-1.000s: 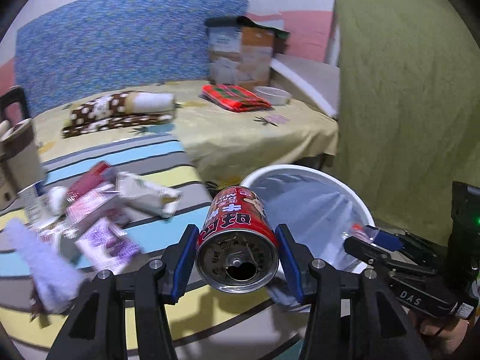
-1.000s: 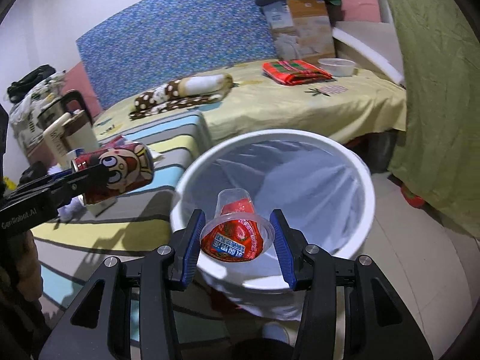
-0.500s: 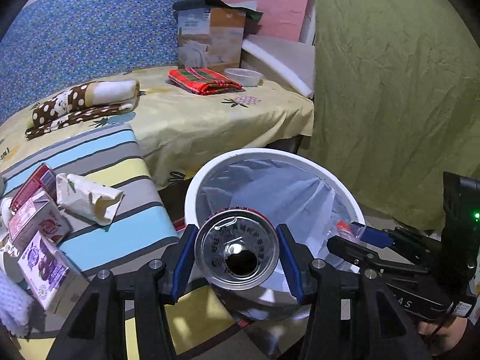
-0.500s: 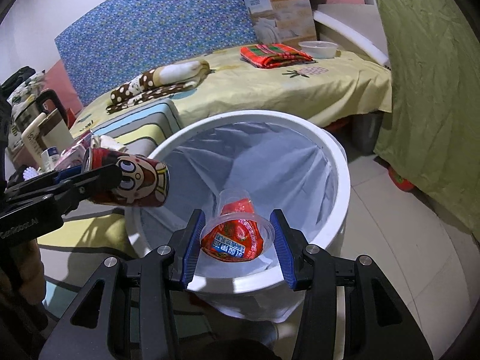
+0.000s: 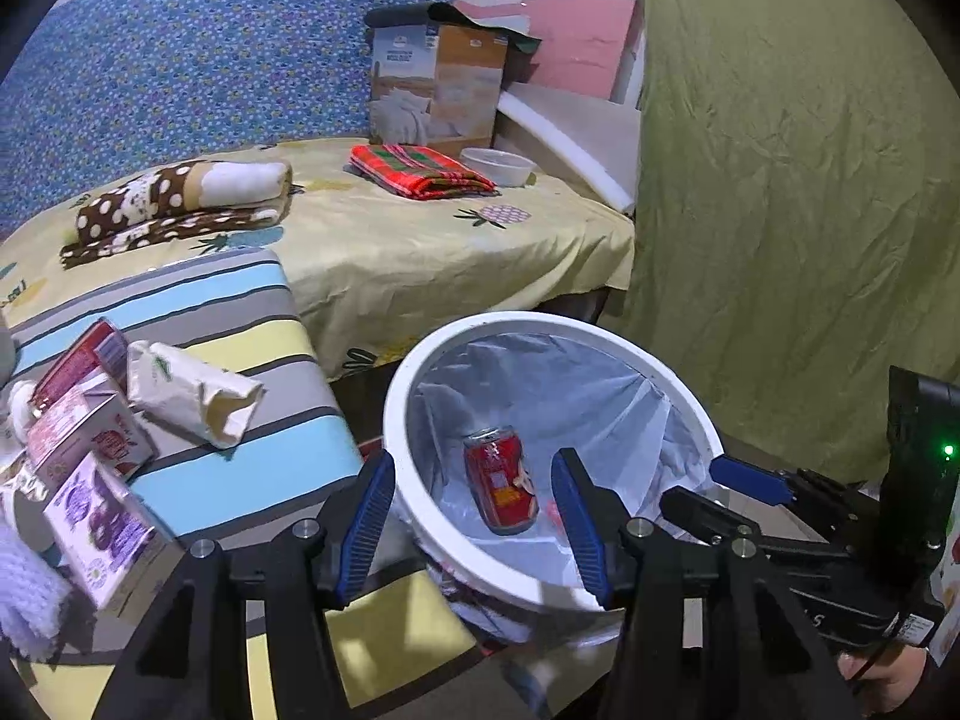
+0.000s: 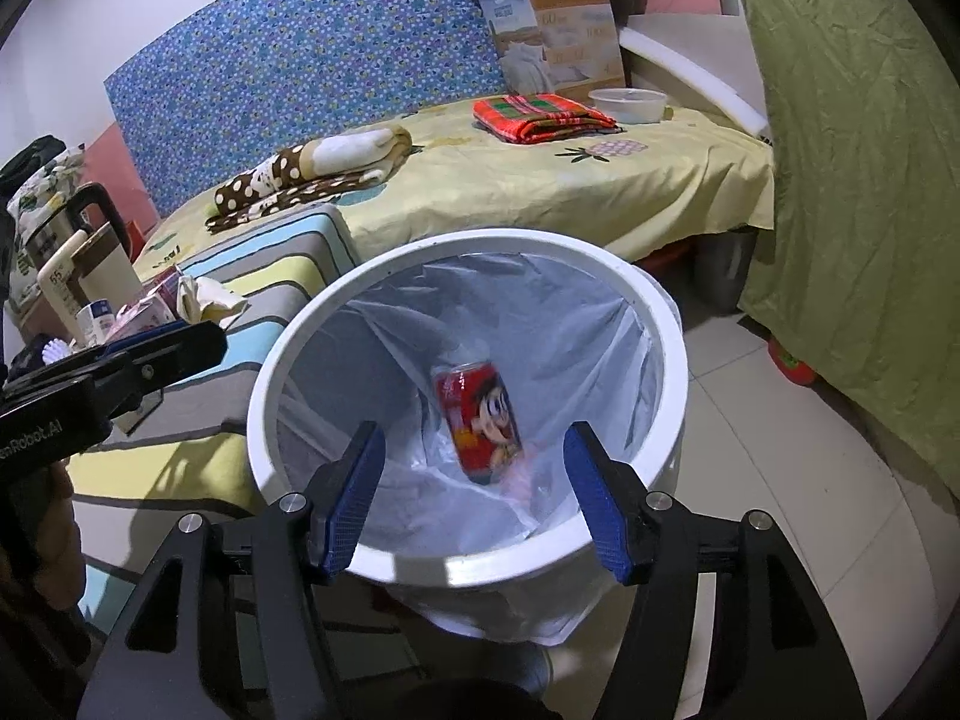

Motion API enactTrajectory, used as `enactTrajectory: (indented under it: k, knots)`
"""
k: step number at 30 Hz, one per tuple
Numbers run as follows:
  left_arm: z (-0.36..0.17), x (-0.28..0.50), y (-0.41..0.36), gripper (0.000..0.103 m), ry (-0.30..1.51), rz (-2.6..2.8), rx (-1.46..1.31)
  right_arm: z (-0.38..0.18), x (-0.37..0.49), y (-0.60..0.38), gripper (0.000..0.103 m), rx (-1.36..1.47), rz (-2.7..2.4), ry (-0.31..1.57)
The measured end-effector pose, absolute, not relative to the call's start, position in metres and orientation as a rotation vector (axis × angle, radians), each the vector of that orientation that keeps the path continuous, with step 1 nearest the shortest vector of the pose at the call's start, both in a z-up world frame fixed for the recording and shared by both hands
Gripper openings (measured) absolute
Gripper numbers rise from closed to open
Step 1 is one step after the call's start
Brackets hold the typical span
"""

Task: Collect trash
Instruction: 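Carry the cup and can to the white bin and release both, then move both tools back over the trash on the bed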

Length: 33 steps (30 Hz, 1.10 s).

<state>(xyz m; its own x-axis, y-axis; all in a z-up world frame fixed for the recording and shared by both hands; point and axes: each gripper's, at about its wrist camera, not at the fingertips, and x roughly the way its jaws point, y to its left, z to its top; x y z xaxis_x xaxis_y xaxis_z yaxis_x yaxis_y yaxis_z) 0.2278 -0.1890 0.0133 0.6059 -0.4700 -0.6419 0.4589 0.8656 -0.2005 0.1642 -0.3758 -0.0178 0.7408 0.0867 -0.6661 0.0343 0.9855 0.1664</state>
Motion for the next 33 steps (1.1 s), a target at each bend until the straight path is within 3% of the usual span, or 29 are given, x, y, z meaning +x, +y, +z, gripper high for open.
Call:
enactTrajectory:
  k: [33]
  knots:
    - [0.021,0.134,-0.034,0.054,0.703,-0.174,-0.102,0.002,0.139,-0.277,0.064,0.094,0.328,0.692]
